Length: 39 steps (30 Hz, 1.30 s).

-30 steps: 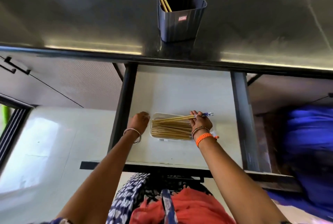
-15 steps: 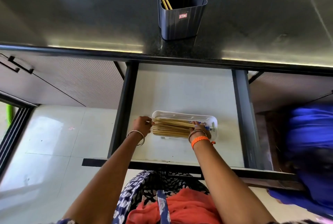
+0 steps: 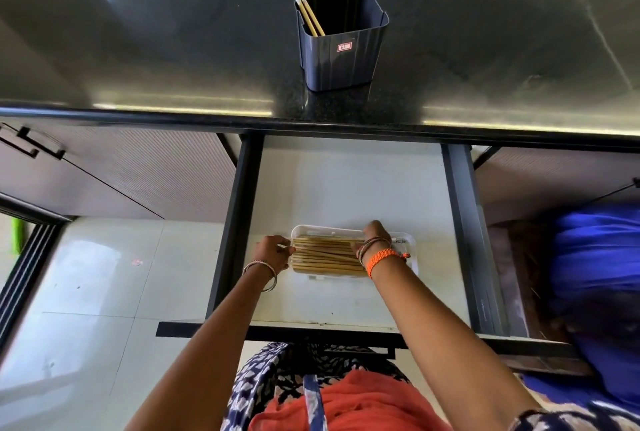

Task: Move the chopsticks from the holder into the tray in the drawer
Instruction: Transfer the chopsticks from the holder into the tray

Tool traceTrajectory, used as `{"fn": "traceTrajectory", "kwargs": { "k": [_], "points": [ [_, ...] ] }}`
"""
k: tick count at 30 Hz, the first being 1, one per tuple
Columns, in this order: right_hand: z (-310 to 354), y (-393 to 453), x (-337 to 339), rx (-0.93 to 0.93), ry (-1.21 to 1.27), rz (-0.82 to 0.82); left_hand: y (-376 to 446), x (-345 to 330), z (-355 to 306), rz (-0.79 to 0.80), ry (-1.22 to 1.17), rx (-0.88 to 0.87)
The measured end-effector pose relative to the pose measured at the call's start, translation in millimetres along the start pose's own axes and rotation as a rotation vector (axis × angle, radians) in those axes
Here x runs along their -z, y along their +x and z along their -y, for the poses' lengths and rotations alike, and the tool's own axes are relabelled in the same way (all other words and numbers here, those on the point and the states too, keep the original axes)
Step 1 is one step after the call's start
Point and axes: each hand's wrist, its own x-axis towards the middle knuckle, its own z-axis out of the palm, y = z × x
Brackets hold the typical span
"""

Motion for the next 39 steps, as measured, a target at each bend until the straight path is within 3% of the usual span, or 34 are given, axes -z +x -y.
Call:
{"fn": "traceTrajectory", "kwargs": {
  "k": [2, 5, 8, 12, 14, 16, 18, 21, 23, 27, 34, 36, 39],
  "points": [
    [-1, -4, -2, 0.016, -0.191, -0.018, 1, 1, -1, 0.006, 0.032, 0.017],
    [8, -20, -2, -0.002, -0.484, 0.123, -6, 4, -14, -0.02, 0.209, -0.054],
    [46, -44, -10, 0.007, -0.656, 0.327, -14, 17, -51, -0.317, 0.368, -0.283],
    [121, -77, -53, 0.374, -0.704, 0.476, -6, 47, -132, -0.544, 0.243, -0.564],
    [159, -88, -83, 0.671, -0.644, 0.431, 4, 65, -175, -0.569, 0.231, -0.618],
    [198, -89, -113, 1.03, -0.658, 0.271, 16, 82, -210, -0.528, 0.283, -0.626],
    [230, -84, -141, 1.26, -0.714, 0.142, 33, 94, -231, -0.477, 0.388, -0.568],
    [259, -79, -174, 1.391, -0.93, 0.054, 54, 106, -238, -0.525, 0.469, -0.417],
    [269, -74, -195, 1.377, -1.156, -0.002, 64, 110, -237, -0.548, 0.47, -0.352],
    [282, -61, -232, 1.289, -1.36, 0.074, 81, 107, -230, -0.548, 0.568, -0.376],
    [294, -64, -266, 1.235, -1.188, 0.2, 95, 105, -217, -0.562, 0.686, -0.476],
    [295, -68, -268, 1.274, -1.008, 0.218, 94, 104, -215, -0.572, 0.674, -0.494],
    [303, -82, -261, 1.263, -0.556, 0.434, 93, 105, -212, -0.581, 0.651, -0.515]
  ]
}}
